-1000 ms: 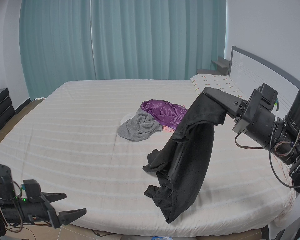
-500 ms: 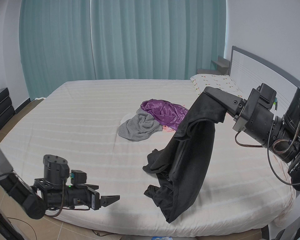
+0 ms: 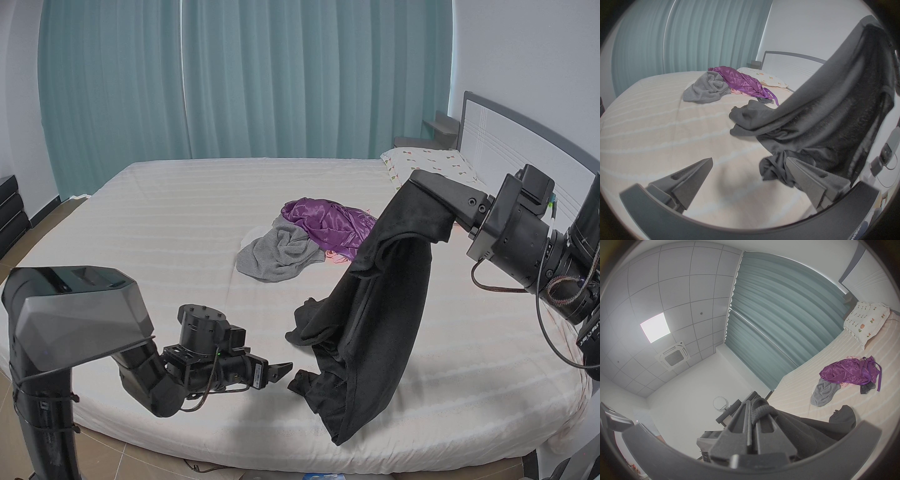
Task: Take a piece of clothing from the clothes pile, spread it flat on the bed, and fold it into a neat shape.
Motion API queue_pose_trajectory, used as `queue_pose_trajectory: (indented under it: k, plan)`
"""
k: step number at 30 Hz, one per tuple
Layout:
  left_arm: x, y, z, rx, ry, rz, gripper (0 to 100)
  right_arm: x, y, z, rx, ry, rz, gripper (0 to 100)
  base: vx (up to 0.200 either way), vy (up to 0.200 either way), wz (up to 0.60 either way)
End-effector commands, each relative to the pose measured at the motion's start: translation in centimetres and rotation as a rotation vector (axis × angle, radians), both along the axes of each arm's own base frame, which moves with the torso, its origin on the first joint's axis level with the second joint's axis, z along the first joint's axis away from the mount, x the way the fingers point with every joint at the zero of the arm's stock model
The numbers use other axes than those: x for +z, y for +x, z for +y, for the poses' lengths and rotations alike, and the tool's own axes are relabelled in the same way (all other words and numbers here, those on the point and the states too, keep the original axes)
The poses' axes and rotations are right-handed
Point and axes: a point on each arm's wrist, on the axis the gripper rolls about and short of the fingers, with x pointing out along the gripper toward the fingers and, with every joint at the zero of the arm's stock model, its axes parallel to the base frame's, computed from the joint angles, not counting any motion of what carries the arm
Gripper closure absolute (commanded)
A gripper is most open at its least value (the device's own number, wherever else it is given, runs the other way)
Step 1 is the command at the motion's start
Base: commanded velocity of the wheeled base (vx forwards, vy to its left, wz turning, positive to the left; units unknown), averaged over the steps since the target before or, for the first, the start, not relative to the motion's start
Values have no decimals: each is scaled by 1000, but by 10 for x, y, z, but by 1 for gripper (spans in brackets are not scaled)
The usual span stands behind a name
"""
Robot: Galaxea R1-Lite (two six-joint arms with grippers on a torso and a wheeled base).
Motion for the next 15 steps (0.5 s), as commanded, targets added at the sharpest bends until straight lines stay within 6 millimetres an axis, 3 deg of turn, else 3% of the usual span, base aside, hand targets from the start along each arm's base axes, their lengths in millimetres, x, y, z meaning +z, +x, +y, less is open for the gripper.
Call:
queue_pose_trajectory:
  k: [1, 5, 15]
  plan:
    - [-36, 27, -23, -7, 15, -1, 0, -2, 2, 1, -4, -4, 5, 100, 0, 0, 0]
    - [-43, 43, -41, -26, -4, -39, 0, -1, 2, 0, -4, -4, 5, 100, 0, 0, 0]
    - [-59, 73, -61, -7, 0, -84, 0, -1, 2, 0, -7, -3, 3, 100, 0, 0, 0]
